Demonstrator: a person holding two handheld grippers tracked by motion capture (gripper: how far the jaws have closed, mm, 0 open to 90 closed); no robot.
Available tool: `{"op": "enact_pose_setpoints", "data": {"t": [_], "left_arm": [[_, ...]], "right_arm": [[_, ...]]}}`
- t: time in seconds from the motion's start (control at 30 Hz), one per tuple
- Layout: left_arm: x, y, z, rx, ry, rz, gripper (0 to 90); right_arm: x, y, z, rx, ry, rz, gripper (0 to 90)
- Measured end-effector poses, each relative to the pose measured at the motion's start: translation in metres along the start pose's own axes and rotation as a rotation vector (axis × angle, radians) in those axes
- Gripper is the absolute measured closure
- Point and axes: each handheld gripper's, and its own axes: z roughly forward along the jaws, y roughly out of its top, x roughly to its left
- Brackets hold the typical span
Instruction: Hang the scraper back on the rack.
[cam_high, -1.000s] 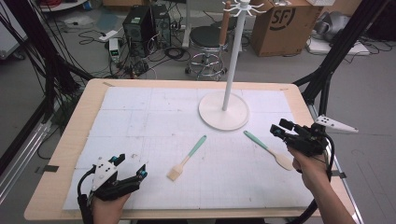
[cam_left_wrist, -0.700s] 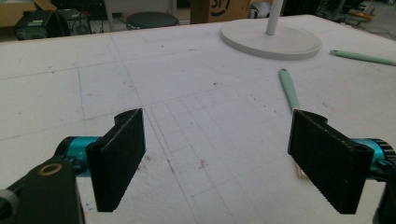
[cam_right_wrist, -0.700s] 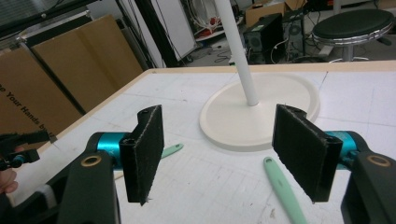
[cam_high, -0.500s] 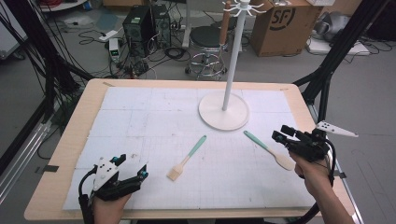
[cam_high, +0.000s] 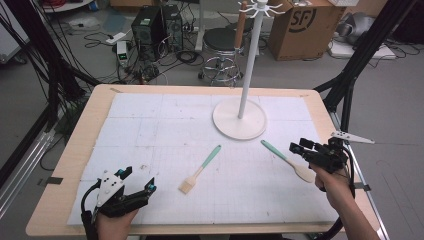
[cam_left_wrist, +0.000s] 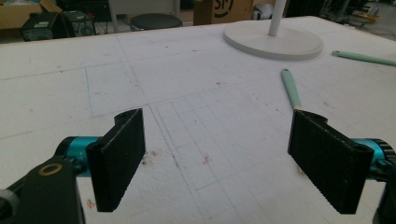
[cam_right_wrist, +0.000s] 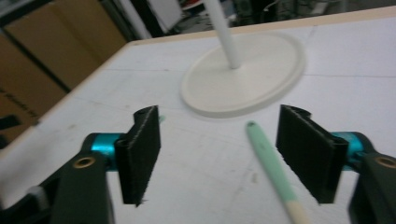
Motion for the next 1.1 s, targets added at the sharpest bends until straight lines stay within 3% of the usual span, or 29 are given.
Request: {"op": "enact_pose_setpoints", "data": {"t": [0.1,0.23,0.67,1.1], "left_arm": [[0.0,0.0,0.0,0.001,-0.001,0.002,19.7],[-0.001,0.0,0.0,0.002,-0.001,0.004,19.7],[-0.001,0.0,0.0,0.001,-0.001,0.01,19.6],[-0.001,-0.001,-0.001,0.008,0.003,0.008,19.7]], "right_arm": [[-0.005,-0.003,0.001,0.009,0.005,0.001,32.0],[-0.014,-0.008,0.007,0.066,0.022,0.018,35.2],[-0.029,-0.019,0.017,0.161,0.013,0.051,48.4],[-0.048,-0.028,0.034,0.317,-0.051,0.054,57.8]]}}
